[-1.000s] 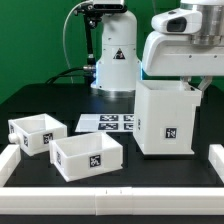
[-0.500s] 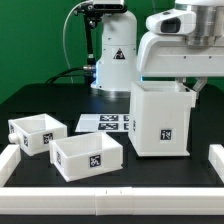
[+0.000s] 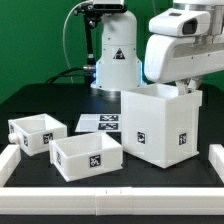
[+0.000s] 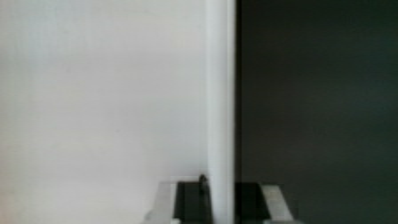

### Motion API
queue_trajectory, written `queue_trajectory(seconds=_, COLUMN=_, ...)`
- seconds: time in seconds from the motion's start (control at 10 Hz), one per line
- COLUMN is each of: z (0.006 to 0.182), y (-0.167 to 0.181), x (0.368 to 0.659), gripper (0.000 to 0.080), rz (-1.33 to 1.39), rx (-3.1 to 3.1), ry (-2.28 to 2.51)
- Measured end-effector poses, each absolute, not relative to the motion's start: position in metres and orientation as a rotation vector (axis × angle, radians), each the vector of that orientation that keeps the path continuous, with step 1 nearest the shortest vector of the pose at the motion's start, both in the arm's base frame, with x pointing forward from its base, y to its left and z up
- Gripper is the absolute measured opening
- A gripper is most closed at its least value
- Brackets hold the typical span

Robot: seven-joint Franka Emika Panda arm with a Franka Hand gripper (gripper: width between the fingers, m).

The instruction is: Assemble drawer

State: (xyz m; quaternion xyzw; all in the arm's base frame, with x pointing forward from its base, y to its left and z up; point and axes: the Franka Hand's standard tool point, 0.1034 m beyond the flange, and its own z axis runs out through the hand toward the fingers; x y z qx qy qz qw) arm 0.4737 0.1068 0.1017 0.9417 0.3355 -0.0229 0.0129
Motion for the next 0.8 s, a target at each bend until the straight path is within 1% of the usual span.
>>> queue_trajectory(seconds=0.1, z=0.102, y=0.107, x=0.474, gripper=0.0037, rz=-0.073, rx=2.900, ry=1.141)
queue_trajectory(seconds=0.4, z=0.108, y=0.110, x=0.486, gripper=0.0037, rz=-0.073, rx=2.553, ry=1.792)
queue_trajectory(seconds=0.8, z=0.107, y=0.102, x=0.487, gripper=0.0037, rz=-0.100, rx=2.283, ry=2.103)
